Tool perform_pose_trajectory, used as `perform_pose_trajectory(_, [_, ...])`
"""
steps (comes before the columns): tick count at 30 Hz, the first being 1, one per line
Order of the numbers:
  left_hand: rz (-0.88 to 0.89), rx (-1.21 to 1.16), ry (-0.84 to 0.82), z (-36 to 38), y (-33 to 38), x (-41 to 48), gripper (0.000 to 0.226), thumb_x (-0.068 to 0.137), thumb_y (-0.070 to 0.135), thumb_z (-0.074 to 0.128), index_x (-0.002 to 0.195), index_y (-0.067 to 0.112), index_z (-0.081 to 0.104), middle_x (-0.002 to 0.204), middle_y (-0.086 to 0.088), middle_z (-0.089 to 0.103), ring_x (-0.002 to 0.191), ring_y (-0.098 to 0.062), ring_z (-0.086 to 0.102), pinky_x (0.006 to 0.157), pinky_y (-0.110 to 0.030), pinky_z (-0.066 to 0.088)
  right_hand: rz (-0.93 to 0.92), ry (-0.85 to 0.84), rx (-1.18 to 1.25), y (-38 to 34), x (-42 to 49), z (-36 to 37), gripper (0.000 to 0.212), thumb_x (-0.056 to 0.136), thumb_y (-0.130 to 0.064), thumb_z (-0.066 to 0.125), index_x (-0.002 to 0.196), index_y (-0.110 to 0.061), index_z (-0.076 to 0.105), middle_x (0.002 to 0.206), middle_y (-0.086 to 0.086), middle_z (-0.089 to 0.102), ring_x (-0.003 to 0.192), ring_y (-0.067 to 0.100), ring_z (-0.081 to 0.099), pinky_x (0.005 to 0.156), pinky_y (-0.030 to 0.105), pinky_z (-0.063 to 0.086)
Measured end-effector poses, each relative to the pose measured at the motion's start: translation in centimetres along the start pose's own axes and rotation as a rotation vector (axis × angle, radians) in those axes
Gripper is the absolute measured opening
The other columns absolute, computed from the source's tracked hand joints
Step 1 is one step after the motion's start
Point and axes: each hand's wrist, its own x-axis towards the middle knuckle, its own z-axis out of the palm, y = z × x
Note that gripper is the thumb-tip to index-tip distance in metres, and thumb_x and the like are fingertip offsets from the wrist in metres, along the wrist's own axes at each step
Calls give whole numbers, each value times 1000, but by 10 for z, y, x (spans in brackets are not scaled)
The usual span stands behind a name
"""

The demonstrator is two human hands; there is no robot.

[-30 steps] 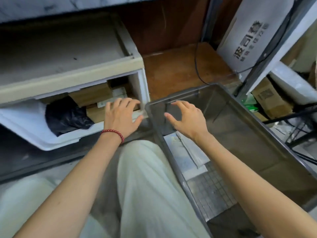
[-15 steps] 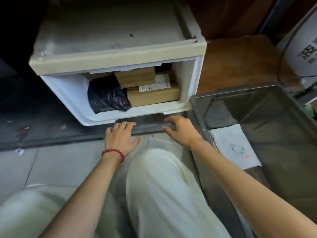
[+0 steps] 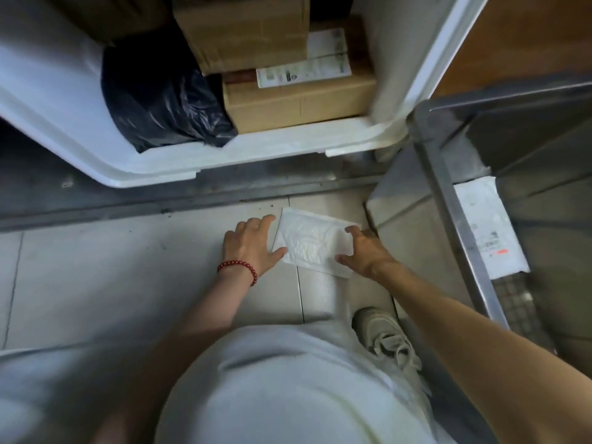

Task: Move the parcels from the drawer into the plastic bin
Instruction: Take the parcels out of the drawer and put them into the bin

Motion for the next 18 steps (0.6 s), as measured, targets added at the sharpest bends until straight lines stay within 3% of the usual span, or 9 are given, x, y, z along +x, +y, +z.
perform_pose_trajectory(5, [-28, -133, -105, 25, 2, 12, 77, 83, 53, 61, 145, 26, 24, 141, -7, 43, 124, -27, 46, 96, -40, 41, 91, -4, 118, 4, 15, 16, 89, 86, -35, 70, 153, -18, 13, 144, 22, 35, 132, 35, 40, 109, 38, 35])
perform_pose_trajectory(11, [-71, -475, -242, 44, 7, 16, 82, 81, 41, 70, 147, 29, 24, 146, -9, 34, 133, -26, 36, 108, -35, 33, 187, 39, 382, 3, 24, 35, 96, 82, -37, 75, 152, -23, 12, 145, 20, 31, 131, 36, 39, 107, 40, 36])
perform_pose_trajectory(15, [-157, -613, -196, 49, 10, 14, 83, 74, 36, 77, 143, 33, 30, 140, -11, 33, 129, -27, 38, 108, -35, 33, 233, 87, 543, 3, 26, 37, 91, 78, -33, 79, 147, -26, 20, 141, 18, 35, 126, 36, 44, 104, 39, 38])
perform_pose_trajectory(18, [-161, -586, -183, 43, 4, 8, 87, 68, 38, 82, 141, 30, 34, 138, -10, 38, 127, -26, 38, 106, -35, 34, 221, 125, 596, 5, 24, 37, 81, 77, -26, 81, 140, -18, 30, 140, 17, 41, 124, 32, 47, 106, 37, 39])
